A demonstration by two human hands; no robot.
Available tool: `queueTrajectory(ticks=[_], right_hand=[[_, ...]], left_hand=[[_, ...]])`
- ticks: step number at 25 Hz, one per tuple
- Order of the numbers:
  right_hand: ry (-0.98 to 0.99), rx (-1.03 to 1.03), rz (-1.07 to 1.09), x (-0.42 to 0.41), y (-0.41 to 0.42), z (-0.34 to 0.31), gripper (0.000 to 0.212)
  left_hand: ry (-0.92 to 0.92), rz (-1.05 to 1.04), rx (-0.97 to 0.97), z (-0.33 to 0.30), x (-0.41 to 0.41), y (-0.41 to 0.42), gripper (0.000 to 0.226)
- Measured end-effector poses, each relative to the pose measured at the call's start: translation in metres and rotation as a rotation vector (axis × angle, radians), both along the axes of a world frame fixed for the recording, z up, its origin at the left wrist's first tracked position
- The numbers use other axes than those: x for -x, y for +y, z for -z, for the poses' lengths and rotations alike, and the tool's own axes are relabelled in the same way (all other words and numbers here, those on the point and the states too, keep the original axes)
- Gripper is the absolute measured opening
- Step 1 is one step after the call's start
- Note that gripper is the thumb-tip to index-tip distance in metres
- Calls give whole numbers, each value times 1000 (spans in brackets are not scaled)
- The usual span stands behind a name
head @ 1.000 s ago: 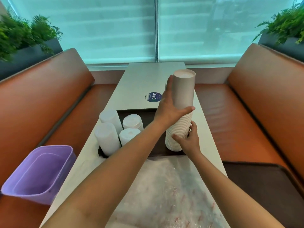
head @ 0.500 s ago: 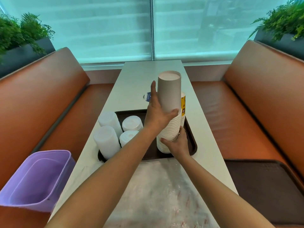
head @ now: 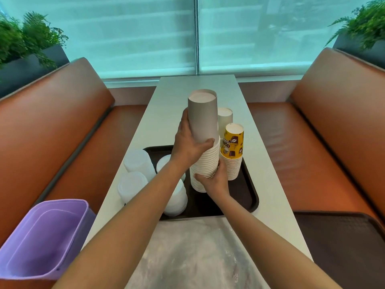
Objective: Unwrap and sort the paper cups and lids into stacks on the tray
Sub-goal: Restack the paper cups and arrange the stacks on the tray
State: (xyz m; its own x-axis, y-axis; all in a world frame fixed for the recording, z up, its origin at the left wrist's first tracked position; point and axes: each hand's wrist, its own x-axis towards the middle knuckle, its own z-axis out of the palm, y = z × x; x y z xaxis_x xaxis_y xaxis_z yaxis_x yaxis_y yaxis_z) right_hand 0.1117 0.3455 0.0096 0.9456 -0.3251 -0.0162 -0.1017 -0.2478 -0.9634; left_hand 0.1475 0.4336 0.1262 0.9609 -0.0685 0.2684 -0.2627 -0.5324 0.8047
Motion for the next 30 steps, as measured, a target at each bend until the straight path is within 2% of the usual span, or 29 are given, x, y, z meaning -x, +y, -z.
queueTrajectory(ticks=[10, 17, 19, 21, 22, 24, 27, 30], right_hand=[[40, 43, -19, -32, 6, -3, 92], [88, 71, -121, -5, -2, -2, 75], [109, 91, -150, 9, -8, 0, 66], [139, 123, -169, 23, -16, 3, 60], [159, 133, -161, 27, -21, 5, 57], [193, 143, -115, 34, -30, 8, 54], [164, 171, -32, 38, -45, 5, 51], [121, 193, 41, 33, -63, 0, 57]], left_hand=[[25, -35, 12, 1, -29, 5, 106], [64, -16, 3, -8, -19, 13, 107], [-64, -128, 76, -9, -5, 12, 92], [-398, -221, 141, -8, 12, 7, 55], [-532, -211, 123, -7, 20, 2, 37], [-640, -69, 35, -2, 31, -9, 19], [-505, 119, -98, 7, 38, -29, 19], [-294, 212, -232, 7, 36, -48, 38]])
